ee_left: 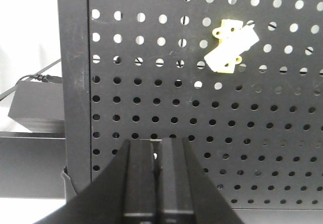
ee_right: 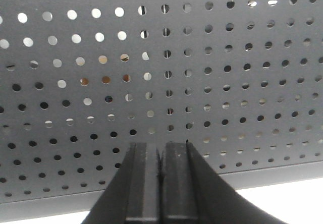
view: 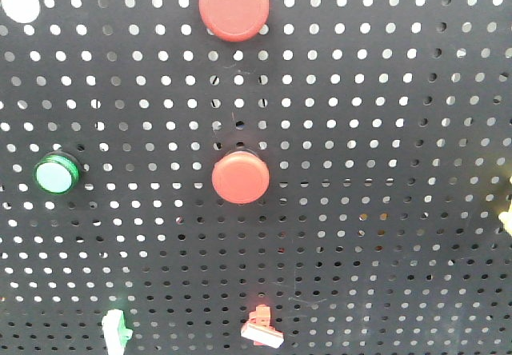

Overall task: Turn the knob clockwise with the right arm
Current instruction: 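Move the right gripper toward the small silver knob on the pegboard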

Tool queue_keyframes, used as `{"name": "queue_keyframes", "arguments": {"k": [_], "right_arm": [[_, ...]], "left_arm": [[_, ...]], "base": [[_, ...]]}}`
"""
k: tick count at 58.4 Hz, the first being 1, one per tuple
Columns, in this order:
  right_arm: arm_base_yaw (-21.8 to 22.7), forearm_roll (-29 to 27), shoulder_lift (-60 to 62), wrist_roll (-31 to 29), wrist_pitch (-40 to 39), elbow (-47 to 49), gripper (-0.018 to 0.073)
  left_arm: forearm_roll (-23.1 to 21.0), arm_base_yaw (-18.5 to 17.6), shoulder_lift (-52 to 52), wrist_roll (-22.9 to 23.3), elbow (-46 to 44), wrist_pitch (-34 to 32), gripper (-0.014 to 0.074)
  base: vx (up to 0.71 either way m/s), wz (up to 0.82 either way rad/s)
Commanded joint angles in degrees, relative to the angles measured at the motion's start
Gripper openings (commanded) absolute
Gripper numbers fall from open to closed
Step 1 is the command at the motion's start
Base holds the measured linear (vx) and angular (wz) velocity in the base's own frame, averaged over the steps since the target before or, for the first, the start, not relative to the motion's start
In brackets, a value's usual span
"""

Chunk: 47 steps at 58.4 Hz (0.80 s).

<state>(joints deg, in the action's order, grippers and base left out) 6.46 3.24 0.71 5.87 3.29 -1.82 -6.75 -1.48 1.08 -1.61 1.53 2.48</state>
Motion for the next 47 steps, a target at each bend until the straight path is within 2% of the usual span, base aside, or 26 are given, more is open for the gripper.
{"name": "queue_keyframes", "arguments": {"k": [1, 6, 10, 15, 21, 31, 36, 43, 44, 47], "right_arm": [[0.38, -1.1, 0.53, 0.25, -11.86, 0.25, -0.0008], [0.38, -2.91, 0.53, 1.32, -11.11, 4.72, -0.0008], [0.38, -2.36, -0.19, 0.39, -5.25, 11.43, -0.0008], [0.38, 0.52, -3.95, -3.51, 1.01, 21.59, -0.0008], [0.38, 1.66, -13.87, -7.77, 3.92, 36.92, -0.0008], [0.2, 1.45, -29.21, -8.05, 8.68, 58.29, -0.0008], [0.2, 1.45, -34.34, -7.83, 9.47, 65.07, -0.0008], [0.2, 0.59, -38.09, -6.81, 9.2, 69.41, -0.0008], [0.2, -2.46, -40.01, -6.68, 9.09, 70.85, -0.0008], [-0.1, -4.46, -40.96, -7.91, 9.72, 71.32, -0.0007]], "left_arm": [[-0.45, 0.11, -0.03, 0.55, 0.75, -4.71, -0.0006], [-0.45, 0.11, -0.03, 0.55, 0.75, -4.71, -0.0006], [-0.45, 0.11, -0.03, 0.55, 0.75, -4.71, -0.0006], [-0.45, 0.11, -0.03, 0.55, 0.75, -4.71, -0.0006], [-0.45, 0.11, -0.03, 0.55, 0.75, -4.71, -0.0006], [-0.45, 0.11, -0.03, 0.55, 0.75, -4.71, -0.0006], [-0.45, 0.11, -0.03, 0.55, 0.75, -4.71, -0.0006], [-0.45, 0.11, -0.03, 0.55, 0.75, -4.71, -0.0006], [-0.45, 0.11, -0.03, 0.55, 0.75, -4.71, -0.0006], [-0.45, 0.11, -0.03, 0.55, 0.75, -4.71, -0.0006]], "base": [[0.0, 0.0], [0.0, 0.0], [0.0, 0.0], [0.0, 0.0], [0.0, 0.0], [0.0, 0.0], [0.0, 0.0], [0.0, 0.0], [0.0, 0.0], [0.0, 0.0]]}}
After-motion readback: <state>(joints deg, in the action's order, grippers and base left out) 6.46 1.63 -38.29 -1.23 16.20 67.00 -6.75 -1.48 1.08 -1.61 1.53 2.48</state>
